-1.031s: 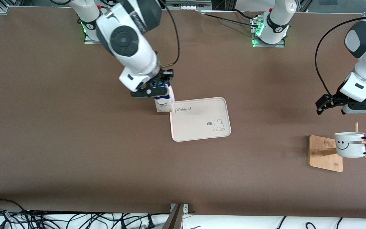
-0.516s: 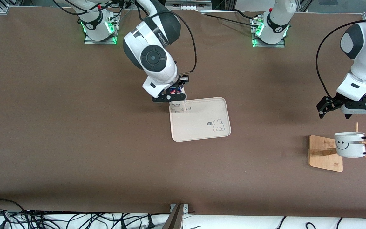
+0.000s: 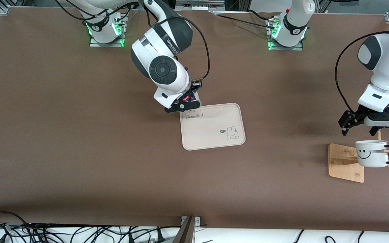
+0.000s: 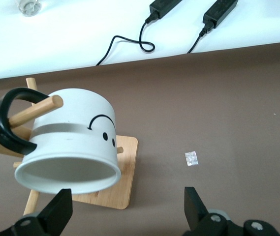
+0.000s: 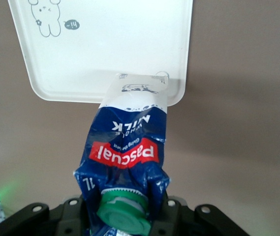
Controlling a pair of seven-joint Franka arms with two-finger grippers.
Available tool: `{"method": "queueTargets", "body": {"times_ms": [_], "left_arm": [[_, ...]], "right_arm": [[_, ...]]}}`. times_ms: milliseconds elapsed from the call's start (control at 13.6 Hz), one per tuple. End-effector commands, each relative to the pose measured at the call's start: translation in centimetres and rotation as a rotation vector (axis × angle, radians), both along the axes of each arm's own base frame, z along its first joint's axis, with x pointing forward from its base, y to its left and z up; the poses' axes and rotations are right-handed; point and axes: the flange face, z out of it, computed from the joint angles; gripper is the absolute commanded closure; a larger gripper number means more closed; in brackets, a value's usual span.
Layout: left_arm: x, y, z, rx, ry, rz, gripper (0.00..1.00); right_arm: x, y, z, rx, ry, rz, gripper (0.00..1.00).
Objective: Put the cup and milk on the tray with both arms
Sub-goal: 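Lower the carton onto the tray while the left gripper grasps the mug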
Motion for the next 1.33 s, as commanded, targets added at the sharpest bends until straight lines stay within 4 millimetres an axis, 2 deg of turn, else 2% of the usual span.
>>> {"method": "queueTargets", "body": {"times_ms": [0,74,221,442,810,957,1031,1105,1252], "left_arm": [[0.2,0.1,-0.8,0.017,-0.027,-0.013,0.0],[0.6,-0.1,-1.2,0.013,-0.034,-0.011,0.0],[1.2,-0.3,-2.3,0.012,-0.066,-0.018,0.0],[1.4,-0.2,-2.5,0.014,-0.075,-0.019,0.0],[1.9,1.3,-2.8,0.022,-0.114,-0.002,0.0],[1.9,1.9,-2.6,0.025,-0.119,0.009,0.0],[1.9,2.1,-2.6,0.026,-0.119,0.012,0.02],[1.9,2.2,-2.6,0.026,-0.119,0.013,0.09],[1.9,2.1,-2.5,0.025,-0.12,0.013,0.31]], "right_arm": [[0.7,0.2,-0.3,0.015,0.046,0.02,0.52],[0.8,0.0,-0.4,0.014,0.048,0.029,0.52],[2.2,-1.7,-0.6,0.019,0.058,0.031,0.52],[3.0,-3.2,-1.2,0.018,0.075,0.052,0.52],[4.6,-2.1,-2.4,0.051,0.039,0.045,0.52],[4.6,-1.7,-2.8,0.058,0.028,0.044,0.52],[4.4,-1.4,-3.1,0.055,0.029,0.05,0.52],[4.5,-1.4,-3.1,0.058,0.024,0.05,0.52],[4.4,-1.1,-3.7,0.058,0.021,0.065,0.52]]}}
